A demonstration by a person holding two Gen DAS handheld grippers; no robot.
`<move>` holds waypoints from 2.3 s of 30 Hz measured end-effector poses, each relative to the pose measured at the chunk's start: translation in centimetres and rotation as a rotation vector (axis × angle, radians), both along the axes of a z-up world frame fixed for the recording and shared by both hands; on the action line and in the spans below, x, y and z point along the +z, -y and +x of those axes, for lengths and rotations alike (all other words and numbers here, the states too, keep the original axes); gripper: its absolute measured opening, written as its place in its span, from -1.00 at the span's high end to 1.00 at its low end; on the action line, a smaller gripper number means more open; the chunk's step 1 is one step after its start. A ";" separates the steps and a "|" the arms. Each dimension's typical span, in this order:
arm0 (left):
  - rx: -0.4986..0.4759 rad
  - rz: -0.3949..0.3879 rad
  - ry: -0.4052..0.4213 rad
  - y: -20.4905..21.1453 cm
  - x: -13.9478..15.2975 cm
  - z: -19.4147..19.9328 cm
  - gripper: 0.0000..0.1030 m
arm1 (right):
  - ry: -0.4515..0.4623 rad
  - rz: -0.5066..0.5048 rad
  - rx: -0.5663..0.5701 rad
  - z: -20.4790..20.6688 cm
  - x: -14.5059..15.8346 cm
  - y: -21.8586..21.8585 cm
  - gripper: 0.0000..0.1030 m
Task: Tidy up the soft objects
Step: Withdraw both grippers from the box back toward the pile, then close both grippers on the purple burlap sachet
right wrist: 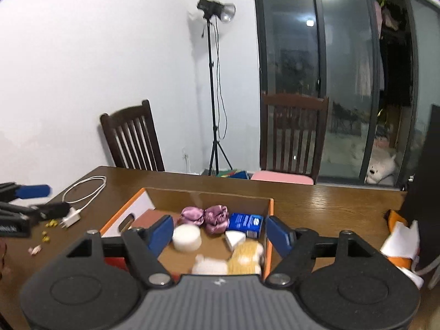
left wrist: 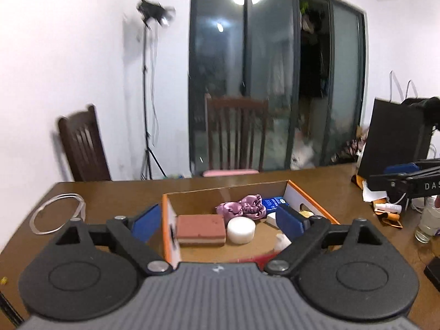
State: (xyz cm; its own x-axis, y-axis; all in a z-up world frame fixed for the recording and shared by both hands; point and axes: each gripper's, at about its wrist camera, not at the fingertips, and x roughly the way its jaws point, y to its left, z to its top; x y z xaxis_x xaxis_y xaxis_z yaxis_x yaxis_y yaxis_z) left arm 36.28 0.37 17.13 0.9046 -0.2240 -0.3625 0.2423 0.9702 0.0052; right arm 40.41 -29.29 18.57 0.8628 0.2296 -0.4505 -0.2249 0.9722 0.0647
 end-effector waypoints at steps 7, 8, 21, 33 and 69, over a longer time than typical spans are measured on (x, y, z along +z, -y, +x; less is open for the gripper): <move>0.048 -0.007 0.117 -1.3 -2.9 -12.9 -0.97 | 0.119 -0.043 0.030 -12.2 -2.4 -1.0 -0.53; 0.060 -0.009 0.127 -1.4 -3.5 -14.6 -0.98 | 0.146 -0.052 0.033 -14.1 -3.0 -1.3 -0.54; 0.115 -0.044 0.114 -3.5 -8.1 -25.7 -1.00 | 0.180 0.089 -0.036 -30.8 -9.8 -1.7 -0.64; 0.126 -0.007 0.098 -2.9 -9.8 -24.9 -1.00 | 0.140 0.071 -0.023 -30.0 -11.6 -3.1 -0.64; 0.174 -0.035 -0.137 -1.0 -15.0 -8.9 -1.00 | -0.254 0.244 0.253 -14.8 -17.0 -5.9 -0.29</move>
State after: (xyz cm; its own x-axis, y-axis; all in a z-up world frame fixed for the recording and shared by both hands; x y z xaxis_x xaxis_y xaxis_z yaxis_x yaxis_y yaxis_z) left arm 27.42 1.37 2.10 0.8736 -0.0834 -0.4795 0.0672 0.9964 -0.0508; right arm 25.64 -23.42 1.57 0.6345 0.5454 -0.5477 -0.4011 0.8380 0.3699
